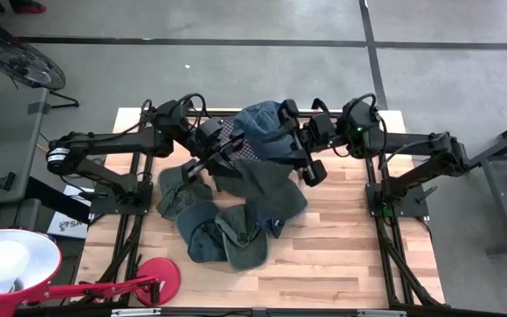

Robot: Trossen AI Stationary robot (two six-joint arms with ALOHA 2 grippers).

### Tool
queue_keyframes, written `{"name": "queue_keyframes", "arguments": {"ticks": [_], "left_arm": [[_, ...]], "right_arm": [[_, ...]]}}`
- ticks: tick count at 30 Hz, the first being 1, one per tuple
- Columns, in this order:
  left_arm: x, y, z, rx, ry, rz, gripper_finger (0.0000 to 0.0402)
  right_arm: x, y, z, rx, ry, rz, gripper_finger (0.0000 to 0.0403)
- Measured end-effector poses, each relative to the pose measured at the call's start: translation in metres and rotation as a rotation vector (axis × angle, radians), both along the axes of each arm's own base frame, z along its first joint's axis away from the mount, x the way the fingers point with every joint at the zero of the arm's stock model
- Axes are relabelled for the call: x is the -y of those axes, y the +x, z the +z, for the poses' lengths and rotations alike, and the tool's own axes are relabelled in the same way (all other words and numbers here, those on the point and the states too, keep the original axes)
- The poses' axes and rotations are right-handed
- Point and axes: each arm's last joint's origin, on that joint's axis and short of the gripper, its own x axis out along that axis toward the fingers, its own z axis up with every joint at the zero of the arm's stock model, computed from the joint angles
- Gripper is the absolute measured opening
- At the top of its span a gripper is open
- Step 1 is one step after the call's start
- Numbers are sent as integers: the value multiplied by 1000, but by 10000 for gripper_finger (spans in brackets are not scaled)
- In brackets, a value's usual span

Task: Pick & Place hat
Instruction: Stack the dark green cap on the shelf

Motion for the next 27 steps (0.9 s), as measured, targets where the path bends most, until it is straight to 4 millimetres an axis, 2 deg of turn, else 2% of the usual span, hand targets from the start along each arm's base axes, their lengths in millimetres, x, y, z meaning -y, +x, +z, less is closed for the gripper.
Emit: {"name": "queue_keyframes", "arguments": {"ticks": [5, 12, 20, 27], "left_arm": [[1, -10, 0, -95, -29, 48, 13], [-1, -29, -11, -311, -28, 243, 13], [-2, -43, -13, -366, 67, 297, 13], [-16, -60, 9, -472, 221, 419, 13]], "right_arm": [[1, -8, 4, -13, 22, -63, 196], [4, -14, 3, -80, 69, -190, 197], [6, -12, -2, -134, 68, -247, 197], [6, -12, -4, -154, 67, -247, 197]]}}
